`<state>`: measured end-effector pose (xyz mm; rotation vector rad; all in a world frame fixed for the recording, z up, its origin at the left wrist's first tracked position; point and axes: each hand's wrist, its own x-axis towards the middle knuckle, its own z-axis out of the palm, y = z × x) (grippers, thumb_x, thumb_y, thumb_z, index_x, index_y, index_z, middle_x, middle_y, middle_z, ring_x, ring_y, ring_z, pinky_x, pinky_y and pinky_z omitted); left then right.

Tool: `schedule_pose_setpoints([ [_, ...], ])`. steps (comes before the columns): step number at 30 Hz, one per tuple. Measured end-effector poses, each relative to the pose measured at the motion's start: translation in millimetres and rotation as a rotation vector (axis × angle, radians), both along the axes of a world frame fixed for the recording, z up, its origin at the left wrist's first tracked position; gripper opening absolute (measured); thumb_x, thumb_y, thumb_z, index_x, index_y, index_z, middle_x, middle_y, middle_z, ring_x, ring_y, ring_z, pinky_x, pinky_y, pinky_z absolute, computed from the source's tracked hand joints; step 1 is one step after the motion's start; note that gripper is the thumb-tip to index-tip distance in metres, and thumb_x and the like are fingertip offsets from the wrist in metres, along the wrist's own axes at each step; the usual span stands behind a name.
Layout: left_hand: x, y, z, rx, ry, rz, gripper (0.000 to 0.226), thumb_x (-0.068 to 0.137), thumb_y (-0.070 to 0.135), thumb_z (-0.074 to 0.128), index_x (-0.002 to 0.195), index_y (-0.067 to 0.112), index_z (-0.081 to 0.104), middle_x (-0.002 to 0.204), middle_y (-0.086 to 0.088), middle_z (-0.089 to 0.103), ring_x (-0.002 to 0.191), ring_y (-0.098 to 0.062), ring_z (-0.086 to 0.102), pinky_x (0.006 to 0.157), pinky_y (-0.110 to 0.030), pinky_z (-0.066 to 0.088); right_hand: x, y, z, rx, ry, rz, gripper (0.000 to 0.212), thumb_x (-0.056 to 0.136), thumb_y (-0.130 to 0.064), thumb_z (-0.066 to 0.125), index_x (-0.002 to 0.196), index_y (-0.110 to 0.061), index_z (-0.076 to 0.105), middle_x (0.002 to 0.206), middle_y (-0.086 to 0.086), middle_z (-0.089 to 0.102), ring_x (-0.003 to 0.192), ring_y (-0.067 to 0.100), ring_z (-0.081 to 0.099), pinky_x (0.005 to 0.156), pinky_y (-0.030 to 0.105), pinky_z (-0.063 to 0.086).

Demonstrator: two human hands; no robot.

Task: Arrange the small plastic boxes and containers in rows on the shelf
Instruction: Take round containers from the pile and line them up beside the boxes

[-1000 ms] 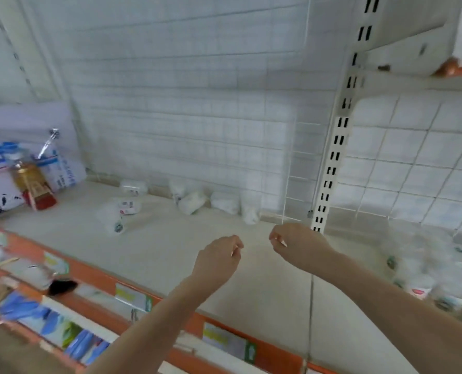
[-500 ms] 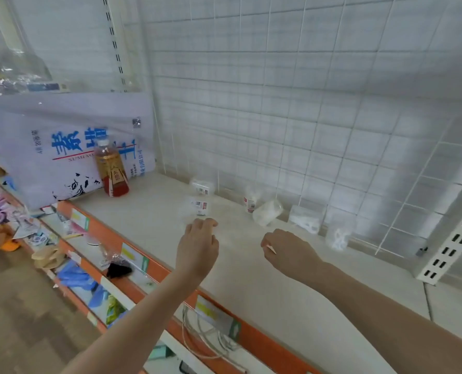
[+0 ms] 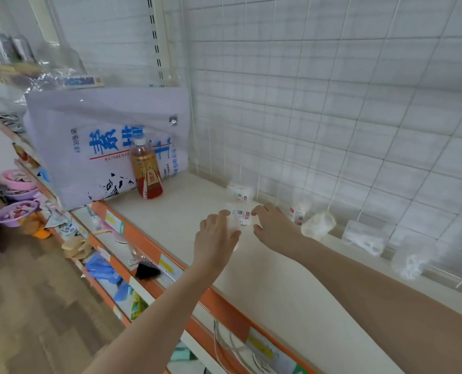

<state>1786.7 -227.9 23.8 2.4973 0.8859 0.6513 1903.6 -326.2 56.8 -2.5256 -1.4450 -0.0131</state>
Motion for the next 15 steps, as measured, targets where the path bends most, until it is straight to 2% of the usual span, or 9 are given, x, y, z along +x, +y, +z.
schedule_pose_setpoints([
  [6, -4, 15, 5, -0.001, 0.049, -0.004, 0.044, 0.091, 0.034, 0.054, 0.13, 0.02, 0.037, 0.126, -0.005, 0.045, 0.114, -0.022, 0.042, 0.079, -0.034, 0.045, 11, 47, 0, -0.041, 0.048, 0.047, 0.043, 0.094, -0.014, 0.047, 0.134, -0.003, 0.037, 0.136, 0.015, 0.037, 0.128, 0.03, 0.034, 0.103, 0.029, 0.022],
  [12, -10, 17, 3, -0.039, 0.028, 0.012, 0.044, 0.092, 0.035, 0.054, 0.131, 0.023, 0.037, 0.127, -0.002, 0.044, 0.114, -0.02, 0.042, 0.077, -0.033, 0.046, 15, 66, -17, -0.077, 0.085, -0.003, 0.053, 0.094, -0.025, 0.051, 0.138, -0.003, 0.03, 0.143, 0.016, 0.034, 0.131, 0.032, 0.033, 0.103, 0.043, 0.037],
  [15, -8, 16, 3, -0.048, 0.032, 0.023, 0.042, 0.092, 0.036, 0.052, 0.129, 0.023, 0.037, 0.126, -0.003, 0.044, 0.113, -0.02, 0.041, 0.076, -0.033, 0.045, 16, 62, -27, -0.096, 0.095, -0.066, 0.061, 0.091, -0.036, 0.054, 0.141, -0.014, 0.026, 0.13, 0.01, 0.045, 0.12, 0.029, 0.045, 0.094, 0.042, 0.039],
])
